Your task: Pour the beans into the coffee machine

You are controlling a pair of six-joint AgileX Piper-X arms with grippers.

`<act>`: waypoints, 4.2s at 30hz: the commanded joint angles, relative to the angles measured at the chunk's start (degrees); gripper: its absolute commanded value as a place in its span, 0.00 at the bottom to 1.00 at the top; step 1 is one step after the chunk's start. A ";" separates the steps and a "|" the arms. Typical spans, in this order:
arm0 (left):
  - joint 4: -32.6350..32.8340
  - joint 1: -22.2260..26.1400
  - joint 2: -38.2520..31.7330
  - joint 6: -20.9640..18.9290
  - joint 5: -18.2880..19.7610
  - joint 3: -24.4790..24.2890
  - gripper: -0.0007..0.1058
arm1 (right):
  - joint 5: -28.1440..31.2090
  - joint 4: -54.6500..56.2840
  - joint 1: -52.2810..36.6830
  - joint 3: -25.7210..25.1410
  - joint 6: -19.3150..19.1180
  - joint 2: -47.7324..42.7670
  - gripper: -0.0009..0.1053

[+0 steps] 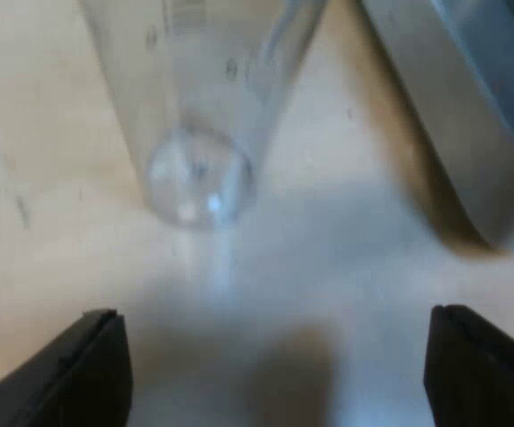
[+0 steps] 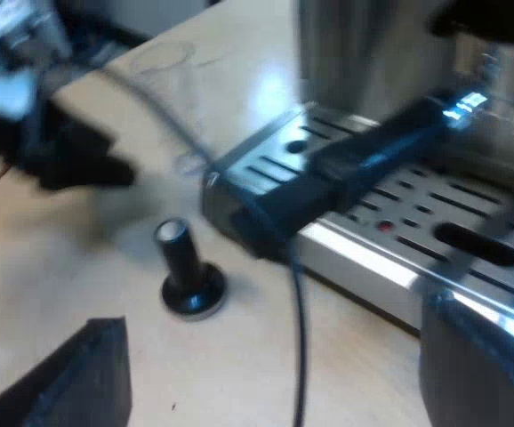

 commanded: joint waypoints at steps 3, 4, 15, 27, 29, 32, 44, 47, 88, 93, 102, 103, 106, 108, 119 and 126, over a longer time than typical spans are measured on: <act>8.87 -0.04 -6.66 -0.21 -0.44 -0.74 0.66 | 2.44 -0.81 0.09 -0.08 3.84 -0.26 0.65; 11.38 -0.04 -8.39 -0.21 -0.44 -1.42 0.66 | 2.44 -0.81 0.09 -0.08 3.83 -0.26 0.65; 32.08 -0.18 -19.16 -0.21 -0.91 -15.41 0.66 | 7.30 12.23 -0.12 -8.06 5.48 1.05 0.65; 35.00 -0.33 -19.82 -0.21 -3.59 -30.12 0.66 | 12.61 20.47 -3.88 -23.15 7.15 10.97 0.65; 35.00 -0.33 -19.82 -0.21 -4.19 -31.60 0.66 | 11.28 22.62 -8.16 -26.40 7.80 13.56 0.65; 35.00 -0.47 -19.82 -0.21 -4.30 -32.39 0.66 | 8.89 24.28 -13.39 -29.32 7.03 15.39 0.65; 34.58 -4.86 -19.82 -0.11 -7.10 -32.42 0.66 | -0.46 31.47 -35.32 -31.89 2.85 15.84 0.65; 34.69 -4.87 -19.82 -0.11 -7.13 -32.54 0.66 | 0.00 33.18 -38.50 -31.89 -2.98 14.66 0.65; 57.81 -4.69 -62.67 -0.21 -11.97 -32.57 0.66 | 1.47 42.64 -39.63 -31.62 -7.39 -18.04 0.65; 59.75 -4.69 -68.39 -0.21 -11.97 -32.57 0.66 | 1.47 43.72 -39.63 -31.62 -7.39 -22.47 0.65; 63.41 -4.69 -71.79 -0.21 -11.57 -34.93 0.66 | 1.47 48.88 -39.63 -31.62 -7.39 -30.40 0.65; 63.41 -4.69 -71.79 -0.21 -11.57 -35.16 0.66 | 1.47 49.85 -39.63 -31.62 -7.39 -31.38 0.65; 63.55 -4.69 -71.79 -0.21 -11.57 -35.60 0.66 | 1.47 52.33 -39.63 -31.62 -7.39 -33.74 0.65; 63.54 -4.69 -71.79 -0.21 -11.57 -35.62 0.66 | 1.47 53.10 -39.63 -31.62 -7.39 -35.09 0.65; 64.50 -4.69 -71.79 -0.21 -11.57 -35.52 0.66 | 1.47 57.49 -39.63 -29.00 -7.39 -35.89 0.65; 66.95 -4.69 -71.79 -0.21 -11.94 -35.18 0.66 | 1.47 57.48 -39.63 -24.75 -7.39 -35.89 0.65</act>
